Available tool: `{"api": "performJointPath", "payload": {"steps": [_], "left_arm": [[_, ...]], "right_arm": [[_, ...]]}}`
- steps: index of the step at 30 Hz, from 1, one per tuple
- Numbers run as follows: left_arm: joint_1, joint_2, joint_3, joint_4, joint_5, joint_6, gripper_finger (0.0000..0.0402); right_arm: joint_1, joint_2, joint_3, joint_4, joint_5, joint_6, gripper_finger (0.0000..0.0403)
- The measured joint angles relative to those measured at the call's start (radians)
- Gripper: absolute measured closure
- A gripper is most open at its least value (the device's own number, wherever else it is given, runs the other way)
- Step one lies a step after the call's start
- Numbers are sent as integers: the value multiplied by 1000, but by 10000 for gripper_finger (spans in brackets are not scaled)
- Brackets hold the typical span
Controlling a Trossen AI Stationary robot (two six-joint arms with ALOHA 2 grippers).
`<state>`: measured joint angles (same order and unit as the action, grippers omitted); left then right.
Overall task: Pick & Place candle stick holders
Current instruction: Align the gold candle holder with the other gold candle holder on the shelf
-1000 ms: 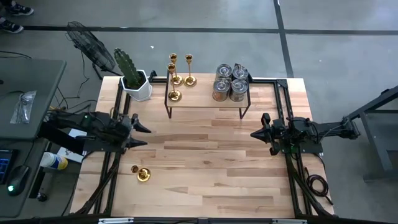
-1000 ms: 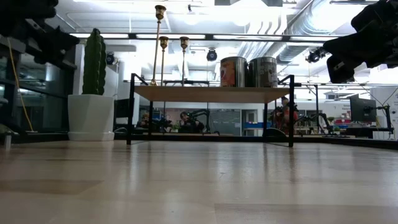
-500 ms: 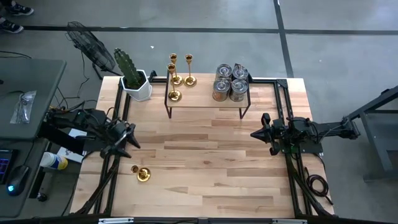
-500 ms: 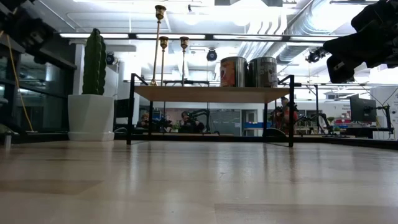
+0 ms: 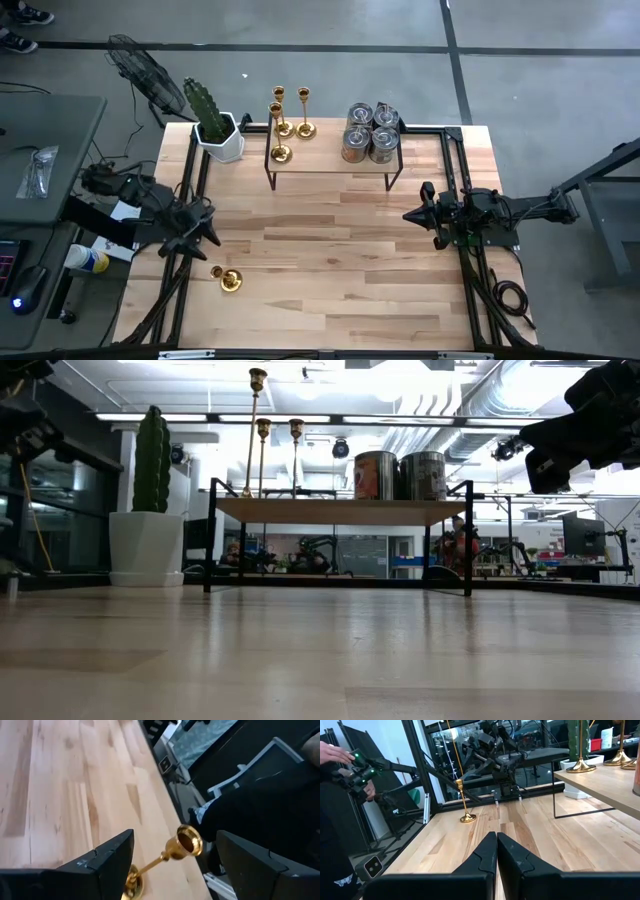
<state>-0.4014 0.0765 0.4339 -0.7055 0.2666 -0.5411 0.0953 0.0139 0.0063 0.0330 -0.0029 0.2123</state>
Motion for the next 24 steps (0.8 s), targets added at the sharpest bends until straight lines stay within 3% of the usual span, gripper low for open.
{"api": "performJointPath", "payload": {"steps": [15, 24], "left_arm": [[-383, 11, -45, -27, -323, -171, 124], [-570, 138, -45, -18, -510, -200, 124]], "right_arm": [[0, 0, 0, 0, 0, 0, 399], [0, 0, 0, 0, 0, 0, 399]]}}
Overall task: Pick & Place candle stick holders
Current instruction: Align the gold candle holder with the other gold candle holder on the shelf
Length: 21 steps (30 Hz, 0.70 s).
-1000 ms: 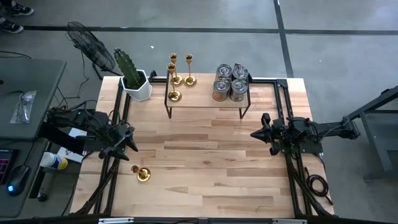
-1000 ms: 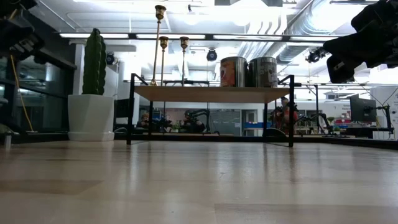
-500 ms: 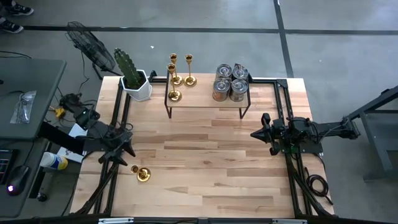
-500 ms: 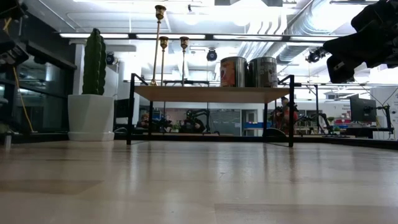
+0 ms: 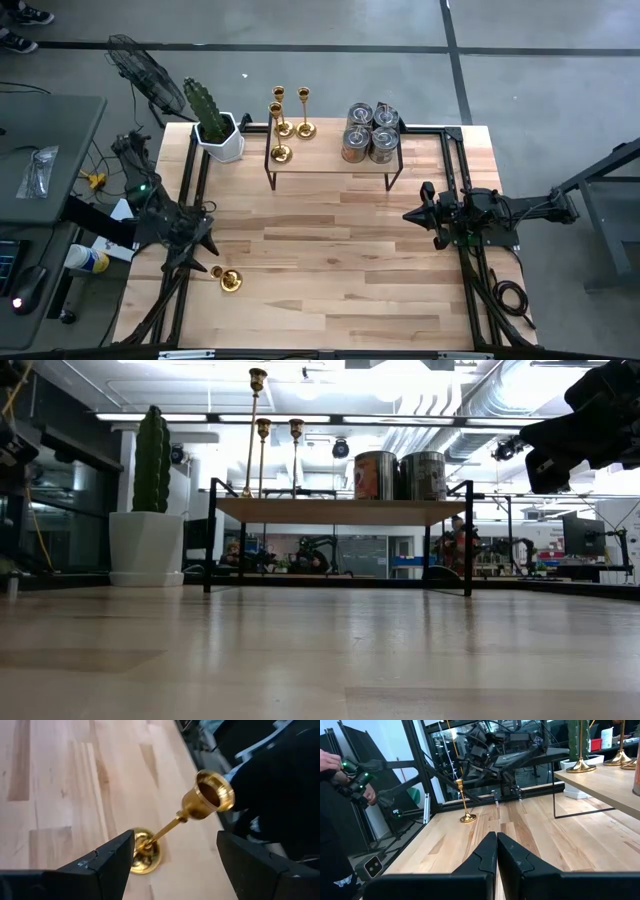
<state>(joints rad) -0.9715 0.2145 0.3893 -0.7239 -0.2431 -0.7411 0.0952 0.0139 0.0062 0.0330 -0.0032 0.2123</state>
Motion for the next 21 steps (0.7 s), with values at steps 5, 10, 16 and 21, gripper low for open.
{"api": "performJointPath", "payload": {"steps": [5, 10, 16, 21], "left_arm": [[-86, 88, 0, 14, -110, -47, 124], [-156, 186, 0, 57, -173, -77, 124], [-222, 312, 0, 112, -209, -126, 124], [-265, 403, 0, 189, -326, -132, 124]], "right_arm": [[0, 0, 0, 0, 0, 0, 399], [0, 0, 0, 0, 0, 0, 399], [0, 0, 0, 0, 0, 0, 399], [0, 0, 0, 0, 0, 0, 399]]}}
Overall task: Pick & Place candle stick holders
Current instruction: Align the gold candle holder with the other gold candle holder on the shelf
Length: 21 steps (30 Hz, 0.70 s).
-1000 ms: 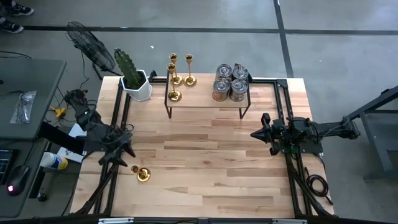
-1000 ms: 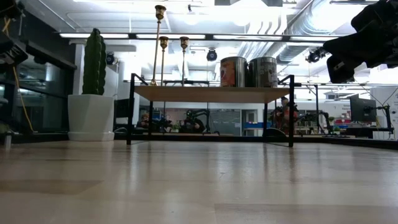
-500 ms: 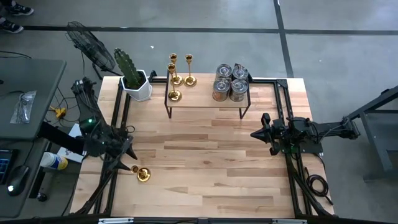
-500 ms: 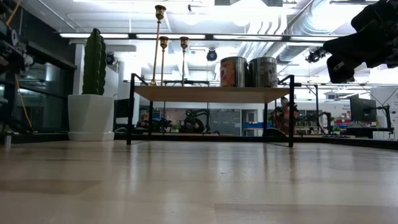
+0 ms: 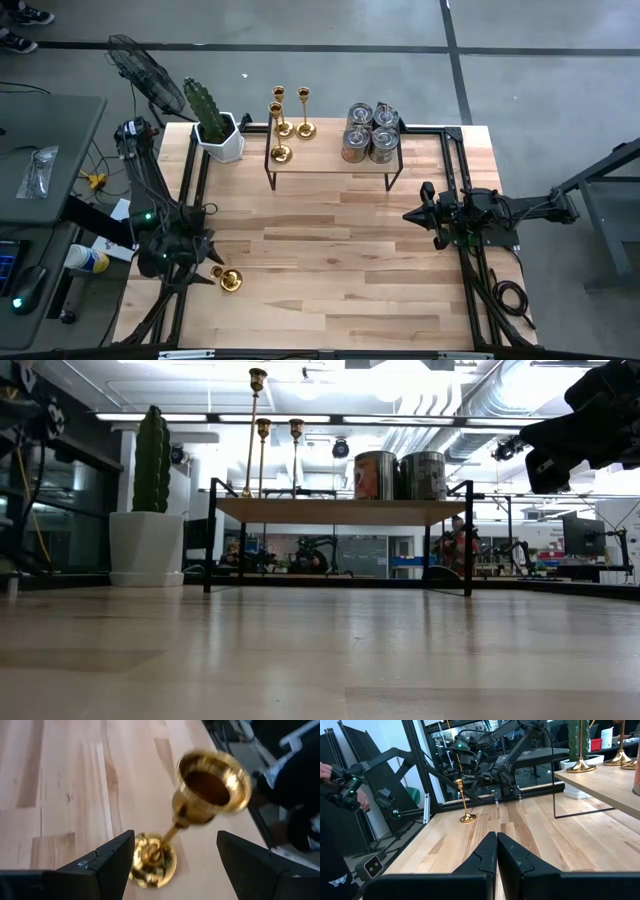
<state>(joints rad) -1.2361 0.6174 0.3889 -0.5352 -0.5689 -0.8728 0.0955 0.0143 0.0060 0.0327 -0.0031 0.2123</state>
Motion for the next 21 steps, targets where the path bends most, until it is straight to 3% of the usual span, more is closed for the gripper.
{"api": "performJointPath", "payload": {"steps": [17, 21], "left_arm": [[-8, 194, 0, 152, -109, -31, 124], [-8, 221, 0, 156, -111, -55, 139]], "right_arm": [[0, 0, 0, 0, 0, 0, 399], [0, 0, 0, 0, 0, 0, 399]]}}
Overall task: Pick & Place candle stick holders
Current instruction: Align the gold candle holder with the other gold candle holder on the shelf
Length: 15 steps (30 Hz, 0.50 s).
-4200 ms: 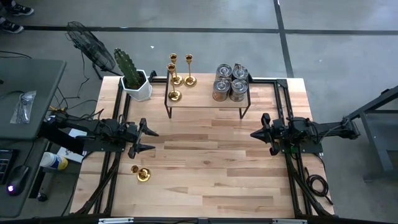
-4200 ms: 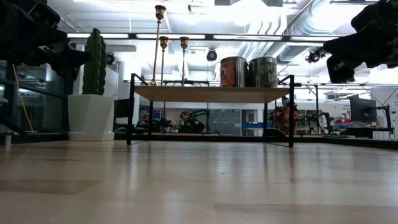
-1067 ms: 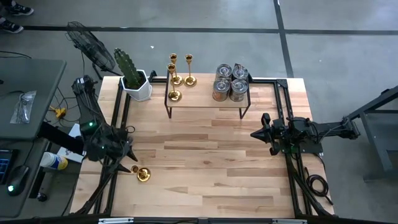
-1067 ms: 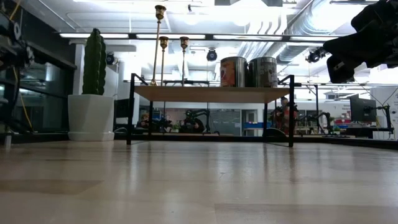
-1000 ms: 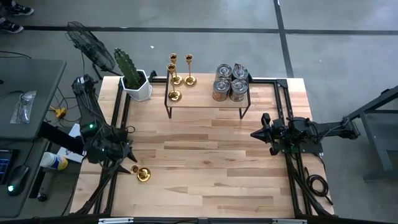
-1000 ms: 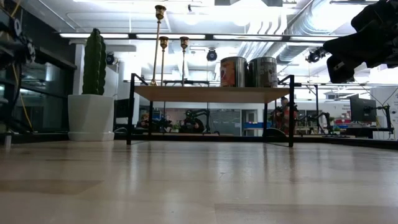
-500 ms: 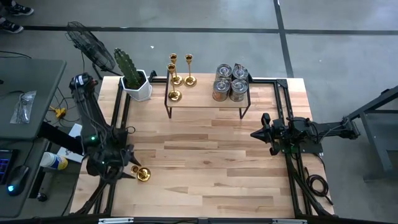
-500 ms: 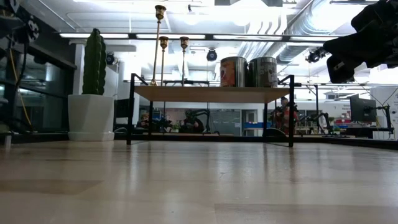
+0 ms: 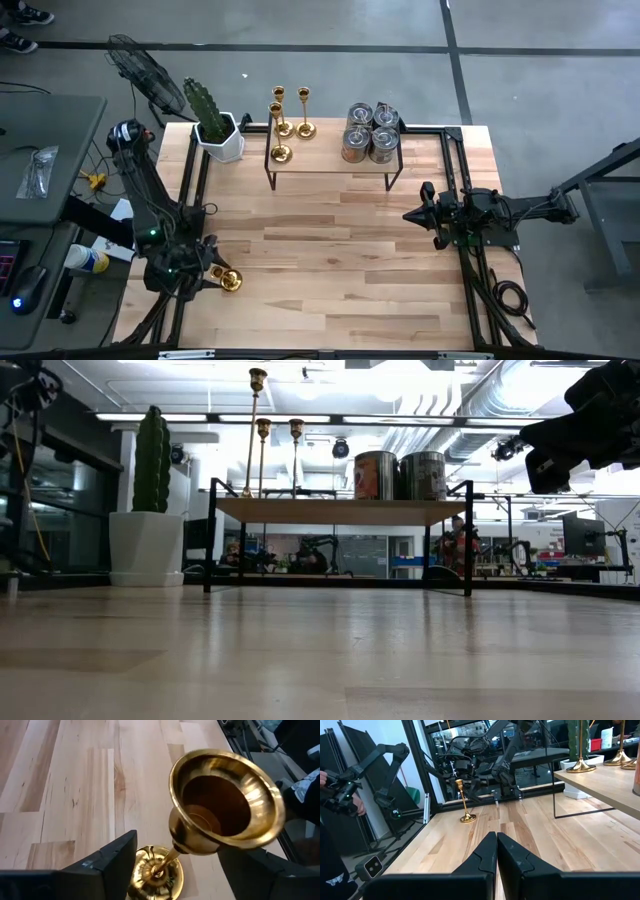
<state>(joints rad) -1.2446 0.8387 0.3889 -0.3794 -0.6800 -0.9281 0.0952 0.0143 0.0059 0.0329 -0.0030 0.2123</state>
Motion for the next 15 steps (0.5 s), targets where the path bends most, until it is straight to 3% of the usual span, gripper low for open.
{"api": "performJointPath", "payload": {"steps": [15], "left_arm": [[0, 18, 0, 28, -3, 4, 305]], "right_arm": [[0, 0, 0, 0, 0, 0, 399]]}}
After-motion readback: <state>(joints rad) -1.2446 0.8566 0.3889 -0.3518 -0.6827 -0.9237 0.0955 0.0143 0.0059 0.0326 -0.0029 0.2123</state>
